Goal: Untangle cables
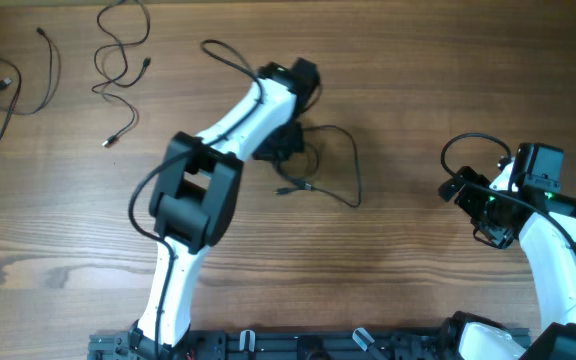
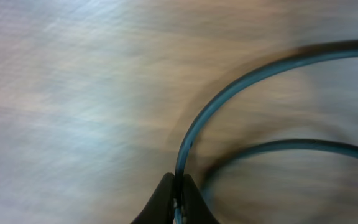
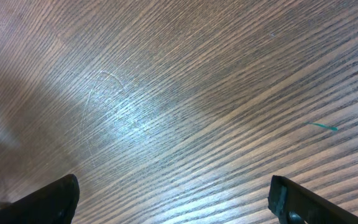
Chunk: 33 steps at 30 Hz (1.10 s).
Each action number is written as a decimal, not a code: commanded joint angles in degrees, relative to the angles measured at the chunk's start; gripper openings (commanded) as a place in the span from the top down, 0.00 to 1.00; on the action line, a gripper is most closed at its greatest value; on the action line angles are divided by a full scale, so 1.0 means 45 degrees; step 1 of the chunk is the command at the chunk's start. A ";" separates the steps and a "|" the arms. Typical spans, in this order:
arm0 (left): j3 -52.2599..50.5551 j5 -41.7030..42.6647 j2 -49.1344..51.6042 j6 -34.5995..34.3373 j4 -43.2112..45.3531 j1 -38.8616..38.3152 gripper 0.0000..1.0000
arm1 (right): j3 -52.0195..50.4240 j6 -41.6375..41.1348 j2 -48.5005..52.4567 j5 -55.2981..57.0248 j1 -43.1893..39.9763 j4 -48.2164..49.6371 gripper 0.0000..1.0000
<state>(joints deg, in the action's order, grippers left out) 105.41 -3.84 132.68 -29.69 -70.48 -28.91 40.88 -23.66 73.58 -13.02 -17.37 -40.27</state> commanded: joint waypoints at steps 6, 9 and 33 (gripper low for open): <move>-0.0282 0.2759 -0.0583 -0.2992 -0.1452 -0.0442 0.96 | 0.0160 0.0253 -0.0160 -0.0073 -0.0029 0.0010 0.00; -0.0282 0.4027 -0.0583 -0.4823 -0.1452 -0.0719 0.83 | 0.0160 0.0253 -0.0151 -0.0073 -0.0029 0.0034 0.00; -0.1991 0.1307 -0.0578 -1.4158 0.0957 -0.2696 0.00 | 0.0141 0.0257 -0.0151 -0.0083 -0.0029 -0.0019 0.00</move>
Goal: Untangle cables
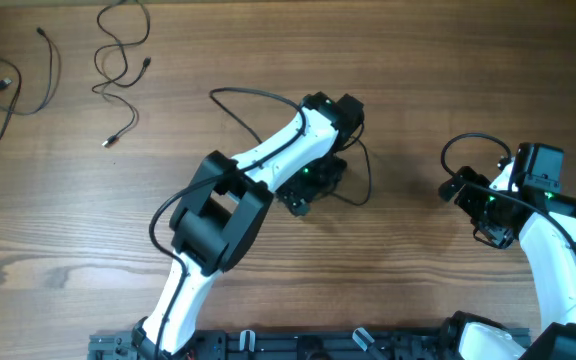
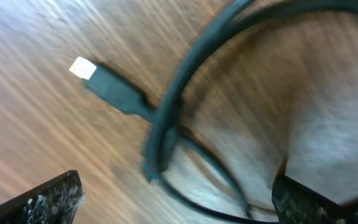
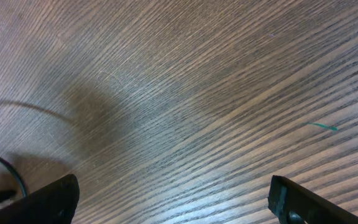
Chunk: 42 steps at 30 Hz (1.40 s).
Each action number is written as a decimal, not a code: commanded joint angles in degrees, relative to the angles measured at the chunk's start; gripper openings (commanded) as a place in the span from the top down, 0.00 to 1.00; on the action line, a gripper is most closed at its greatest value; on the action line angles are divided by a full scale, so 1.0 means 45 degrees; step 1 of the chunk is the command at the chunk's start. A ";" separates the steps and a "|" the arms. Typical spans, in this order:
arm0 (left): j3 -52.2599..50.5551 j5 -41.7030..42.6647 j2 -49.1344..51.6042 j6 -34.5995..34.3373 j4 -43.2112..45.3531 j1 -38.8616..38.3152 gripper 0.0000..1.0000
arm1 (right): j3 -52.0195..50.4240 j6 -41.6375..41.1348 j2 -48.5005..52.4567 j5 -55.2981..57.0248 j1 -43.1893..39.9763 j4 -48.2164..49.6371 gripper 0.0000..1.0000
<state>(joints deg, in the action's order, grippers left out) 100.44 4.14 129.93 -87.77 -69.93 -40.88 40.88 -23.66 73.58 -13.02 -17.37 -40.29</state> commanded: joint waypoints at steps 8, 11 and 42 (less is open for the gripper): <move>-0.2764 0.0228 0.0034 -0.1224 0.2331 -0.0024 0.41 | 0.0141 0.0257 -0.0151 -0.0078 -0.0029 -0.0010 0.00; -0.3240 0.0204 0.0034 -0.1209 0.2380 -0.0024 0.72 | 0.0141 0.0257 -0.0151 -0.0078 -0.0029 -0.0015 0.00; -0.3298 -0.4881 -0.8403 0.5144 -0.2681 1.0127 0.96 | 0.0141 0.0364 -0.0151 -0.0063 -0.0029 0.0087 0.00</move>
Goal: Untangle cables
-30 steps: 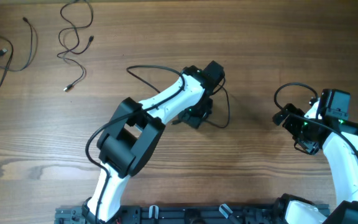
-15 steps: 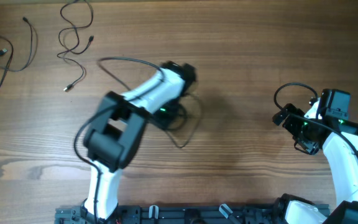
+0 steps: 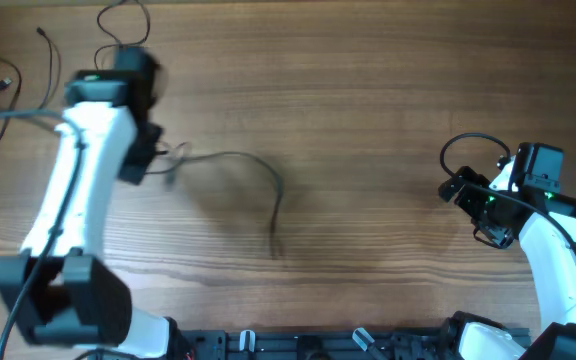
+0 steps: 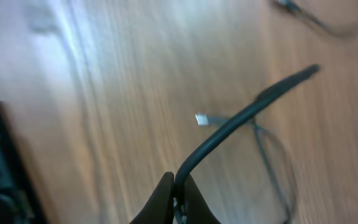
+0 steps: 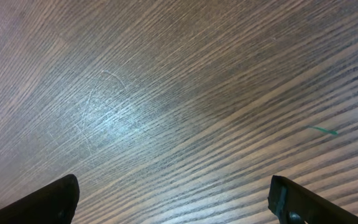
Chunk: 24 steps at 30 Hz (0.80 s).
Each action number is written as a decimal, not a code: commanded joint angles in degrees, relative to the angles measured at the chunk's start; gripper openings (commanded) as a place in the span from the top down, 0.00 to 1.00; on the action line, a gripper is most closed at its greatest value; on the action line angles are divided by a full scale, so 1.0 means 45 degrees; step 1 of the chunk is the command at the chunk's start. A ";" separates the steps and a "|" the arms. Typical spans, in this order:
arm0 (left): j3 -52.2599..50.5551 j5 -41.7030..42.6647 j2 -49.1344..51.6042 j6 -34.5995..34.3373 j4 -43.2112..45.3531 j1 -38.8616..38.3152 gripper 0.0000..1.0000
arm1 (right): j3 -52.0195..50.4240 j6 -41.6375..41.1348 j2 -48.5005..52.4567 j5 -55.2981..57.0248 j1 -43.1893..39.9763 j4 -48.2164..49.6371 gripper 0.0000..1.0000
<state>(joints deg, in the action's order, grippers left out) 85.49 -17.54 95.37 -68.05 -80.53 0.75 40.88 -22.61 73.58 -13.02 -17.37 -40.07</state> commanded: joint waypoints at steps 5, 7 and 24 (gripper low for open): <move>0.0019 0.1103 -0.0933 0.2497 -0.0350 0.0568 0.96 | 0.0136 0.0117 -0.0151 -0.0063 -0.0029 0.0175 0.00; -0.0015 0.1574 -0.0933 0.2395 -0.0335 0.0005 0.96 | 0.0141 0.0117 -0.0151 -0.0068 -0.0029 0.0170 0.00; -0.0039 0.2273 0.0908 -0.4595 0.2030 -0.6931 0.94 | 0.0136 0.0359 -0.0151 -0.0063 -0.0029 0.0107 0.00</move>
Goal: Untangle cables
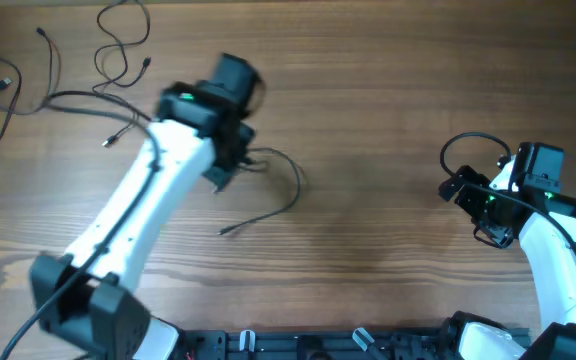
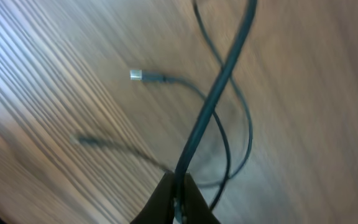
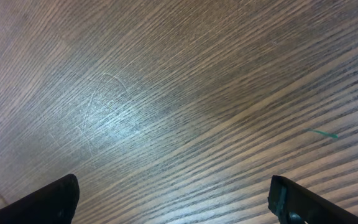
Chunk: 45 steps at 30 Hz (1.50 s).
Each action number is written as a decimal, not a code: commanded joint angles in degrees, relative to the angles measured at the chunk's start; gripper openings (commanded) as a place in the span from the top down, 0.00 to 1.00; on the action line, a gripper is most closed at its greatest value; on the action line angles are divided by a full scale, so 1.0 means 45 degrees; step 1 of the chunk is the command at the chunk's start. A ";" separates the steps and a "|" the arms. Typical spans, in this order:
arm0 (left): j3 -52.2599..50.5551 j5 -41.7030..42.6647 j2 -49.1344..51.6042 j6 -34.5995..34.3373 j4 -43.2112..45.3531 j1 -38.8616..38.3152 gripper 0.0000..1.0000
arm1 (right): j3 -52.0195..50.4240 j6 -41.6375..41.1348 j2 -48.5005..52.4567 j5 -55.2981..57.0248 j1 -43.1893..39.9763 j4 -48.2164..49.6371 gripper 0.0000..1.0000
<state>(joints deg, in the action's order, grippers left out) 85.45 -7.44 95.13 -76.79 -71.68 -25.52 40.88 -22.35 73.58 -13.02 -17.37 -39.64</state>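
My left gripper (image 1: 224, 165) hangs over the table's left-centre, shut on a thin black cable (image 1: 290, 188) that curves right and down to a loose plug end near the middle. In the left wrist view the cable (image 2: 219, 81) rises from the closed gripper (image 2: 178, 198) and crosses over another loop, with a silver-tipped plug (image 2: 137, 75) to the left. My right gripper (image 3: 173, 202) stays open over bare wood at the right side, with nothing between its fingers.
Other black cables (image 1: 118, 50) lie separately along the far left of the wooden table (image 1: 388, 90), one strand (image 1: 78, 98) running toward the left arm. The right arm's own cable (image 1: 465, 150) loops beside its wrist.
My left arm has moved from the far left back toward the centre-left with the cable in its grip; the trailing cable now curls right of the gripper. The right arm has not moved.
First my left gripper was shut on a cable in a tangle at the table's upper middle. Then it stood open over the tangle slightly further right. Later it was shut on a cable at the far left, the strand stretched out rightward. Now it holds it at centre-left.
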 commanded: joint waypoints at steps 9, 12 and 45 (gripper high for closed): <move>-0.0034 0.0015 0.3332 -0.5663 0.1399 -0.3259 0.39 | 0.0136 0.0301 -0.0151 -0.0068 -0.0029 -0.0024 0.00; -0.0034 -0.0471 0.3725 -0.5323 0.1846 -0.3555 0.12 | 0.0136 0.0296 -0.0151 -0.0068 -0.0029 -0.0015 0.00; -0.0039 -0.1841 0.6101 -0.1962 0.4124 -0.2511 0.41 | 0.0136 0.0301 -0.0151 -0.0063 -0.0029 -0.0029 0.00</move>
<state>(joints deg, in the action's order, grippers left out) 85.43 -14.35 119.61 -86.35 -53.47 -37.80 40.88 -22.15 73.58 -13.02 -17.37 -39.81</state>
